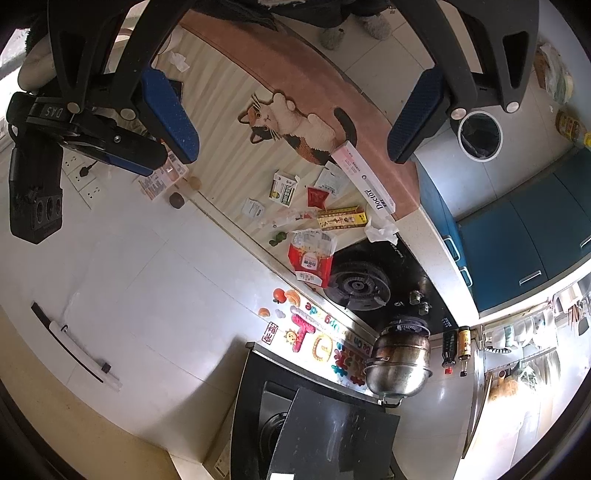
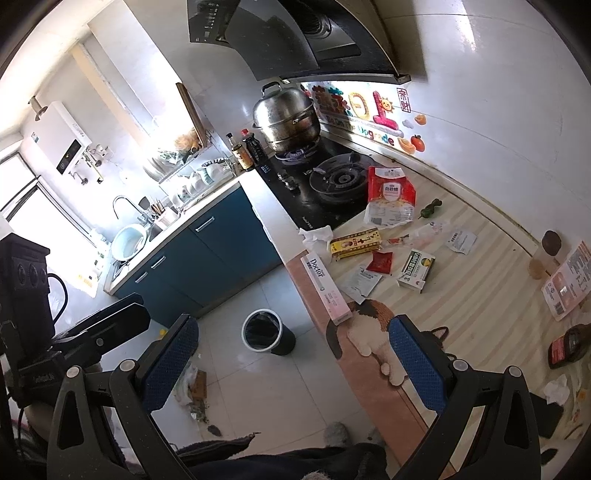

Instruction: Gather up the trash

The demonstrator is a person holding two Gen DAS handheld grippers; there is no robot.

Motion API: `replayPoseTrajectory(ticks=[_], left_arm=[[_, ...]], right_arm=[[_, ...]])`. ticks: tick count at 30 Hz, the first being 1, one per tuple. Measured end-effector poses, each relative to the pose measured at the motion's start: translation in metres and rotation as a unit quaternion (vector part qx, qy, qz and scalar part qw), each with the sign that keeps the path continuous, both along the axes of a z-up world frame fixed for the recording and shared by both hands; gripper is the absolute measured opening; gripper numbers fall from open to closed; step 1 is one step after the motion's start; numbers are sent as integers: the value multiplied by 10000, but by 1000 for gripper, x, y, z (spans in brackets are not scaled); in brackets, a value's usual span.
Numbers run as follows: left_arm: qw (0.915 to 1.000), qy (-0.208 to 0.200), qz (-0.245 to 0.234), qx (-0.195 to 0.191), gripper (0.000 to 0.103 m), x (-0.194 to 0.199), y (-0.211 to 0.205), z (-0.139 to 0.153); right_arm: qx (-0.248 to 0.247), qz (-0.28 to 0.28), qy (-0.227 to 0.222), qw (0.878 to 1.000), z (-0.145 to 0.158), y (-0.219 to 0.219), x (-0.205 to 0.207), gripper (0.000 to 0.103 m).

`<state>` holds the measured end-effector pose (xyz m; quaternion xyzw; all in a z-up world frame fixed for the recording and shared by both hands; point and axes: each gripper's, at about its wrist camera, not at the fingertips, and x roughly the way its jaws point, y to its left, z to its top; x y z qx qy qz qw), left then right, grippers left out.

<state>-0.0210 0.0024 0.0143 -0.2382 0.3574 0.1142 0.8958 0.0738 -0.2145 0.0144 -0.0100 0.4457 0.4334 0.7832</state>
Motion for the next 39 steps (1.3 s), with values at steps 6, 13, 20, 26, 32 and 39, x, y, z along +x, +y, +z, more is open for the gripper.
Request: replayPoseTrajectory(ticks=[6,13,20,26,32,39], left_arm=[[10000,2,15,0,103,-3,3,1],[10000,-11,19,13,103,-4,4,3],[10000,-23,42,33,103,-3,4,5],[10000,-29,35,24,103,-4,3,5],[10000,34,29,51,103,-1,6,3],[9789,936,1067,1469,103,34,45,-35]], right_arm=[[16,3,12,10000,1,0,-1,103],[19,9,-17,10000,2,1,-1,103],[25,46,-10,10000,4,3,-2,103],[23,100,-11,9999,8,9,-2,103],[40,30,9,10000,7,13,-4,103],[-229,-959,-33,9951,-14,18,9,103]])
